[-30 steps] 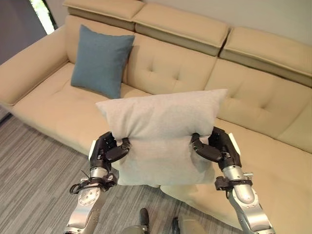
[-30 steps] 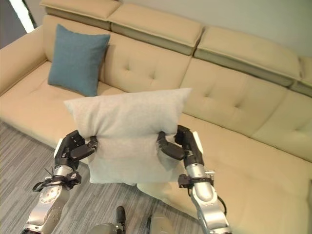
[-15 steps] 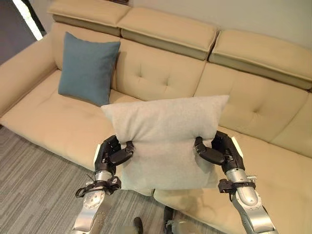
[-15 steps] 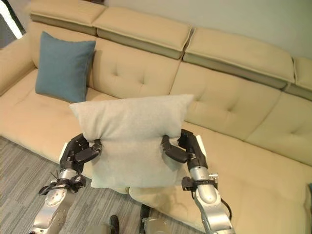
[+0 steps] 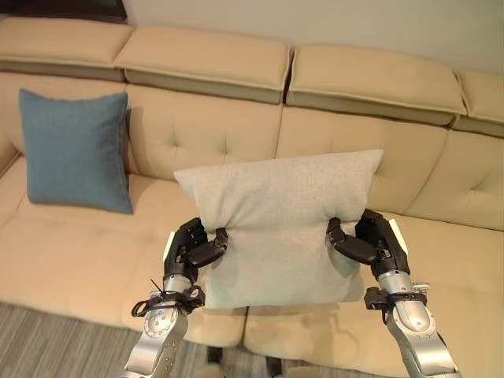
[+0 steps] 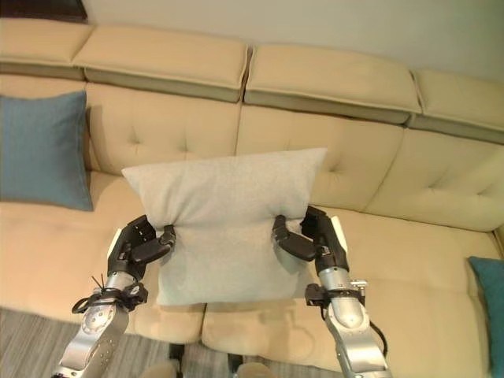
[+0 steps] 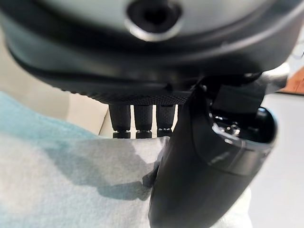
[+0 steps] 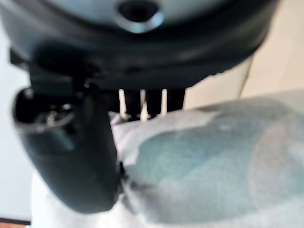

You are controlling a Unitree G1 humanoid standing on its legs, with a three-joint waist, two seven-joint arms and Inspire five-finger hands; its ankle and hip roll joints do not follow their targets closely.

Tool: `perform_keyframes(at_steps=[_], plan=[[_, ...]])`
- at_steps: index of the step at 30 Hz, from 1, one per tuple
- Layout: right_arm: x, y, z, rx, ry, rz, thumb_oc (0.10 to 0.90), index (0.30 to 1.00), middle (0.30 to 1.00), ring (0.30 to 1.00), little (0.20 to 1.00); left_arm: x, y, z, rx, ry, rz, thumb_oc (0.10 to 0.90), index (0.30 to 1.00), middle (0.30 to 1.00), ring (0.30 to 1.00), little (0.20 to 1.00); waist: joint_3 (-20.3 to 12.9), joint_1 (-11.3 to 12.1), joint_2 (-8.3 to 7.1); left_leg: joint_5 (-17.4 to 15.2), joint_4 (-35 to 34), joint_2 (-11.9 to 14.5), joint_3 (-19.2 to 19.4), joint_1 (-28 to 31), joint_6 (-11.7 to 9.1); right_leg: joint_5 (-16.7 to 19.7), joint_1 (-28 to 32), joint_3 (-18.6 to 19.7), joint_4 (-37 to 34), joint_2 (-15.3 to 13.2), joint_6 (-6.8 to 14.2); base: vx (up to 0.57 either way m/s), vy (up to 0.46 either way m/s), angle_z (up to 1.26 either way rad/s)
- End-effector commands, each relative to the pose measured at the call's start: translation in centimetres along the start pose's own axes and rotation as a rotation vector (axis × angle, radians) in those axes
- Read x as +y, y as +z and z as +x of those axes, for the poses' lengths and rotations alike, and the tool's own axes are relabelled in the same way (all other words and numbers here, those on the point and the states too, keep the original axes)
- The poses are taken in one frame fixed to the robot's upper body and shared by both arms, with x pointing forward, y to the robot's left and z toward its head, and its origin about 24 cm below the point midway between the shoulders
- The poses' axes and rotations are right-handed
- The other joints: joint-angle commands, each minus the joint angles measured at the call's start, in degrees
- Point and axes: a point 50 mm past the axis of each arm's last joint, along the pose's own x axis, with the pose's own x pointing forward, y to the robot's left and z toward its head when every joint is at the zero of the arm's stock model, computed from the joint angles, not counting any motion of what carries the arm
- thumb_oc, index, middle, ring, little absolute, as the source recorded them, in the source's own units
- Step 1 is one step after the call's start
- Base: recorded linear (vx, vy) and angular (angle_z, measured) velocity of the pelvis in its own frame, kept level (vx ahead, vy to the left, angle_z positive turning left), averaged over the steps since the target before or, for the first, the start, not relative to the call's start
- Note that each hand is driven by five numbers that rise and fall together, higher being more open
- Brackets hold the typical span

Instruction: Pick up all the scattered cushions and arrange them neatly on the sofa.

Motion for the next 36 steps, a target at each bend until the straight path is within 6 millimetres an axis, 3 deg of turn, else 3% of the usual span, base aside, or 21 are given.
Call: perform_keyframes(at_steps=[1, 6, 7, 9, 10, 11, 18, 24, 26, 29, 31, 32, 33, 34, 36], plan=[[1.7, 6.3, 1.7, -0.348, 0.063, 0.043, 0.4, 0.3, 0.3, 0.3, 0.3, -3.1, 7.1, 0.7, -0.388, -0.193, -0.003, 0.4, 0.3, 0.3, 0.3, 0.3, -6.6, 1.7, -0.97, -6.4, 3.7, 1.2, 2.6, -3.2, -0.4, -2.3, -0.4, -1.0, 2.0, -2.2, 2.8, 0.04, 0.139, -0.28], [2.0, 6.9, 2.4, -0.38, 0.041, 0.018, 0.4, 0.3, 0.3, 0.3, 0.3, -2.3, 7.9, 1.1, -0.424, -0.156, 0.038, 0.4, 0.3, 0.3, 0.3, 0.3, -6.6, 2.4, -1.1, -7.8, 2.7, 0.8, 7.1, -2.1, 1.3, -0.5, -3.1, 0.6, 3.0, -3.9, 5.2, 0.02, 0.163, -0.5], [2.2, 7.1, 2.6, -0.39, 0.036, 0.021, 0.4, 0.3, 0.3, 0.3, 0.3, -2.2, 8.1, 1.2, -0.436, -0.146, 0.044, 0.4, 0.3, 0.3, 0.3, 0.3, -6.5, 2.5, -1.06, -7.9, 2.6, 0.9, 8.1, -2.0, 1.4, 0.0, -4.0, -0.2, 3.5, -4.3, 5.6, -0.07, 0.107, -0.65], [2.9, 7.7, 3.2, -0.423, 0.031, 0.039, 0.4, 0.3, 0.3, 0.3, 0.3, -1.8, 8.9, 1.8, -0.474, -0.116, 0.081, 0.4, 0.3, 0.3, 0.3, 0.3, -5.7, 3.9, -0.82, -8.3, 1.8, 1.8, 11.3, -1.6, 1.4, 1.3, -6.5, -7.9, 5.2, -6.4, 6.1, -0.06, 0.065, -0.75], [2.9, 7.7, 3.3, -0.423, 0.031, 0.039, 0.4, 0.3, 0.3, 0.3, 0.3, -1.8, 8.9, 1.8, -0.475, -0.116, 0.082, 0.4, 0.3, 0.3, 0.3, 0.3, -5.7, 3.8, -0.84, -8.3, 1.8, 1.8, 11.2, -1.5, 1.4, 1.3, -6.5, -8.0, 5.2, -6.4, 6.1, 0.0, 0.009, -1.16], [3.0, 7.7, 3.3, -0.424, 0.02, 0.046, 0.4, 0.3, 0.3, 0.3, 0.3, -1.7, 9.1, 2.0, -0.489, -0.105, 0.108, 0.4, 0.3, 0.3, 0.3, 0.3, -5.6, 4.0, -0.82, -8.4, 1.5, 1.8, 11.7, -1.1, 1.3, 1.3, -5.9, -10.6, 4.4, -7.2, 6.2, 0.02, -0.013, -0.99], [3.6, 7.6, 5.3, -0.418, -0.017, -0.026, 0.4, 0.3, 0.3, 0.3, 0.3, -2.3, 9.0, 3.5, -0.504, -0.085, 0.24, 0.4, 0.3, 0.3, 0.3, 0.3, -6.5, 3.7, -0.21, -7.4, -1.6, 1.1, 12.0, -0.2, 1.2, 2.8, -5.5, -9.2, -1.2, -6.3, 5.9, 0.04, -0.008, -0.17], [5.1, 10.2, 8.4, -0.488, -0.029, -0.039, 0.4, 0.3, 0.3, 0.3, 0.3, -4.4, 10.9, 6.7, -0.567, -0.083, 0.285, 0.4, 0.3, 0.3, 0.3, 0.3, -5.1, 3.8, 1.02, -5.2, -2.5, 1.5, 10.3, -5.2, 0.3, 4.4, -8.7, -9.7, -4.5, -5.2, 5.5, -0.08, -0.04, 0.01], [5.6, 11.4, 9.6, -0.513, -0.038, -0.045, 0.4, 0.3, 0.3, 0.3, 0.3, -5.4, 12.2, 7.9, -0.605, -0.082, 0.295, 0.4, 0.3, 0.3, 0.3, 0.3, -4.2, 3.9, 1.34, -4.3, -2.5, 1.5, 9.6, -7.6, 0.0, 5.1, -10.5, -9.8, -5.3, -4.8, 5.3, -0.13, -0.035, 0.21], [5.6, 15.0, 12.1, -0.594, -0.093, -0.065, 0.4, 0.3, 0.3, 0.3, 0.3, -7.2, 15.9, 10.4, -0.702, -0.064, 0.295, 0.4, 0.3, 0.3, 0.3, 0.3, -3.2, 3.9, 1.74, -2.6, -2.5, 1.5, 8.3, -13.1, -1.3, 6.2, -14.8, -10.0, -6.3, -4.1, 5.4, -0.13, -0.044, 0.15], [5.6, 15.7, 12.6, -0.605, -0.107, -0.069, 0.4, 0.3, 0.3, 0.3, 0.3, -7.5, 16.6, 10.9, -0.715, -0.06, 0.295, 0.4, 0.3, 0.3, 0.3, 0.3, -3.2, 3.8, 1.8, -2.0, -2.5, 1.4, 8.0, -14.6, -1.5, 6.6, -16.1, -9.9, -6.4, -4.0, 5.3, -0.05, -0.019, 0.31], [5.5, 19.4, 14.0, -0.705, -0.175, -0.104, 0.4, 0.3, 0.3, 0.3, 0.3, -8.4, 20.5, 12.2, -0.811, -0.029, 0.329, 0.4, 0.3, 0.3, 0.3, 0.3, -2.7, 3.8, 2.11, -0.9, -2.5, 1.1, 7.7, -18.5, -2.4, 7.4, -20.0, -9.5, -6.6, -3.8, 5.5, -0.01, -0.013, 0.2], [5.3, 20.5, 14.3, -0.733, -0.193, -0.122, 0.4, 0.3, 0.3, 0.3, 0.3, -8.5, 21.6, 12.5, -0.833, -0.016, 0.34, 0.4, 0.3, 0.3, 0.3, 0.3, -2.6, 3.8, 2.17, -0.6, -2.5, 1.0, 7.6, -19.5, -2.6, 7.6, -21.1, -9.5, -6.6, -3.7, 5.6, 0.01, -0.01, 0.12], [5.2, 23.0, 14.9, -0.791, -0.24, -0.148, 0.4, 0.3, 0.3, 0.3, 0.3, -9.0, 24.4, 13.1, -0.889, 0.007, 0.384, 0.4, 0.3, 0.3, 0.3, 0.3, -2.3, 4.0, 2.38, 0.0, -2.5, 0.9, 7.5, -22.0, -3.0, 8.1, -23.6, -9.4, -6.6, -3.8, 5.9, 0.0, 0.0, 0.0], [5.1, 23.5, 15.1, -0.798, -0.252, -0.156, 0.4, 0.3, 0.3, 0.3, 0.3, -9.0, 25.0, 13.2, -0.898, 0.013, 0.391, 0.4, 0.3, 0.3, 0.3, 0.3, -2.2, 4.0, 2.32, 0.1, -2.5, 0.9, 7.5, -22.6, -3.0, 8.3, -24.2, -9.2, -6.6, -3.8, 6.0, 0.01, 0.003, 0.02]])
